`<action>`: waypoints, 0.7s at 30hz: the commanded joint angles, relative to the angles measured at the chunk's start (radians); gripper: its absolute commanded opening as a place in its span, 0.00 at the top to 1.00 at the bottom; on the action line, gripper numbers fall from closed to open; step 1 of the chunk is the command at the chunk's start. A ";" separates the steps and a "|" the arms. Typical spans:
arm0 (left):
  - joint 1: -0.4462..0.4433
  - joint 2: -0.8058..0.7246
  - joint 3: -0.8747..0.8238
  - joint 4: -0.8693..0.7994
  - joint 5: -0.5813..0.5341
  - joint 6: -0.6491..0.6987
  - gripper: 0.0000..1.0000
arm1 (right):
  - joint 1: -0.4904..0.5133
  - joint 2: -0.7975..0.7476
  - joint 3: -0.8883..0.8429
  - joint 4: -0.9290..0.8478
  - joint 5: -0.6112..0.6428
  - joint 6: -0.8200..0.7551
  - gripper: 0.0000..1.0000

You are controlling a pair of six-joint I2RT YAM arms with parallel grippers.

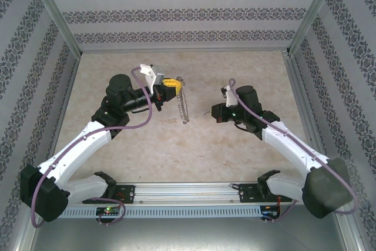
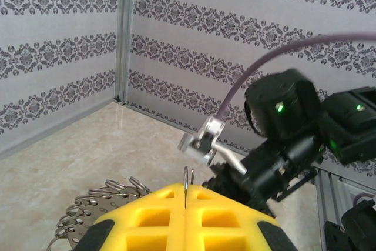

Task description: Put the keys on the keyring

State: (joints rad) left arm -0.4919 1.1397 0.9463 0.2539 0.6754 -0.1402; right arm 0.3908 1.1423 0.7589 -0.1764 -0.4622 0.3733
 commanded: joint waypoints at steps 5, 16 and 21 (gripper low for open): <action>-0.010 0.027 0.047 0.001 0.078 0.042 1.00 | -0.103 -0.112 0.055 0.107 -0.297 -0.100 1.00; -0.015 0.096 0.111 -0.023 0.183 0.047 1.00 | -0.122 -0.122 0.104 0.283 -0.308 0.045 1.00; -0.023 0.126 0.149 -0.052 0.208 0.059 1.00 | -0.100 -0.135 0.097 0.374 -0.287 0.091 1.00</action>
State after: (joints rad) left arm -0.4965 1.2602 1.0431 0.1974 0.8337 -0.1089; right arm 0.2714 1.0298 0.8371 0.0921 -0.7483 0.4221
